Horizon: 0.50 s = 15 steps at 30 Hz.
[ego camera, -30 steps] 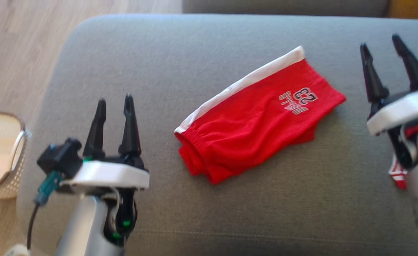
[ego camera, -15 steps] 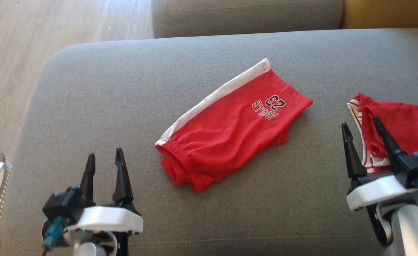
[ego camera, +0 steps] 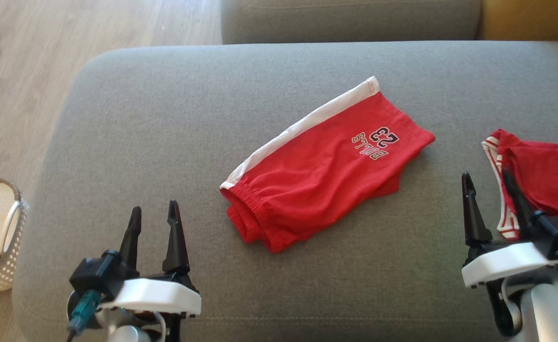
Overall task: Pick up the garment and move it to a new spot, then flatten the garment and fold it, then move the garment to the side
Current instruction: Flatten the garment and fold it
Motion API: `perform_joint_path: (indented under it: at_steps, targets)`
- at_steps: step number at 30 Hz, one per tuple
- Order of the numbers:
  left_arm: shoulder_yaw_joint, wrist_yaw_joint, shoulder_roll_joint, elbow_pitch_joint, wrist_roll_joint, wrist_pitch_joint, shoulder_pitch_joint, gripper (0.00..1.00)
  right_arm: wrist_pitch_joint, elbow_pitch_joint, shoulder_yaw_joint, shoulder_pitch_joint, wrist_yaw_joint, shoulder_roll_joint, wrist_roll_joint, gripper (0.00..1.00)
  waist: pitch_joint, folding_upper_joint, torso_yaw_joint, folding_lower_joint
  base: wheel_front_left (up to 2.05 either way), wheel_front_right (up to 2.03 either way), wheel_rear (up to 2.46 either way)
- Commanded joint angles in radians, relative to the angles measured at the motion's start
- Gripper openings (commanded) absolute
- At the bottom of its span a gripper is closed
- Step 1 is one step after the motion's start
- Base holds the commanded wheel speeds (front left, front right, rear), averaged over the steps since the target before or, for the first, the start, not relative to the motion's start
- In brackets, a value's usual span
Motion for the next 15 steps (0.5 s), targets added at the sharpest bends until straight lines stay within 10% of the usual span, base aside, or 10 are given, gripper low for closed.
perform_joint_path:
  at_steps: [1, 15]
  targets:
    - [0.03, -0.003, 0.006, -0.029, 0.008, -0.005, -0.049, 1.0, -0.004, -0.021, 0.018, -0.032, 0.0, 0.003, 0.017, 1.0, 0.007, 0.0, 0.006, 0.0, 0.0, 0.0, 0.0]
    - [-0.025, -0.014, 0.006, -0.004, 0.016, -0.005, -0.091, 1.0, 0.275, 0.328, -0.032, -0.276, 0.0, 0.01, 0.574, 1.0, 0.084, 0.0, 0.107, 0.0, 0.0, 0.0, 0.0]
